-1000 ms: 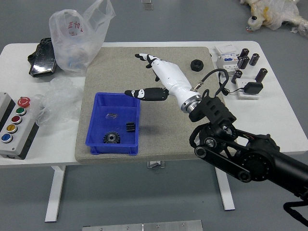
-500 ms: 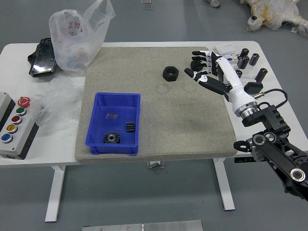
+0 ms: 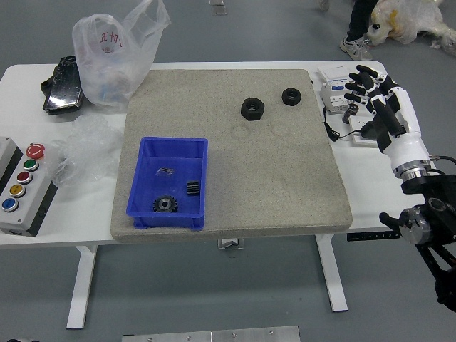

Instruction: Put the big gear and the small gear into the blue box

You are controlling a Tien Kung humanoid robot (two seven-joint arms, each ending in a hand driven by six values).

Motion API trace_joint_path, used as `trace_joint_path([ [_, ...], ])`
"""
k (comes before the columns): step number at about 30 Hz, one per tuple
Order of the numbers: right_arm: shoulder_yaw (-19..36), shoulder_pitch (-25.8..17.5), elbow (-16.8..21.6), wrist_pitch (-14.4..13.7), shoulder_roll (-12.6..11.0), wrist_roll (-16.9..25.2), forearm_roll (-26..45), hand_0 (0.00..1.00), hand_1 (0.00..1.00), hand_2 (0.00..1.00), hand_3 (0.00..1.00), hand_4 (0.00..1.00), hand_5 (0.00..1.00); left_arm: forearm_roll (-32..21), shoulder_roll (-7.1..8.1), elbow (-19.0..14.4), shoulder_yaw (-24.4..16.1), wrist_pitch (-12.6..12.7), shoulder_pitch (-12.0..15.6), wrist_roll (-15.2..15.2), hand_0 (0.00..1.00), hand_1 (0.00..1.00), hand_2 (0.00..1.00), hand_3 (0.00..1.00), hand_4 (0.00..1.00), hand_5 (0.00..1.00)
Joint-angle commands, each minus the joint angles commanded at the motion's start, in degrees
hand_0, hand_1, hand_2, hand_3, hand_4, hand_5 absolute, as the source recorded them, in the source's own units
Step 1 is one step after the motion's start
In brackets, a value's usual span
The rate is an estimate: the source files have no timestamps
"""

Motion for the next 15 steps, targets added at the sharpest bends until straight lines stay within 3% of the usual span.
trace_joint_path([
  [15, 4.7, -1.6, 0.6, 0.7, 1.1, 1.2, 2.6, 0.588, 0.651, 0.696, 0.688, 0.862, 0.572, -1.0, -0.51, -0.1, -0.3, 0.1, 0.6, 0.8, 0.703, 0.446, 0.501, 0.705, 0.711, 0.511],
])
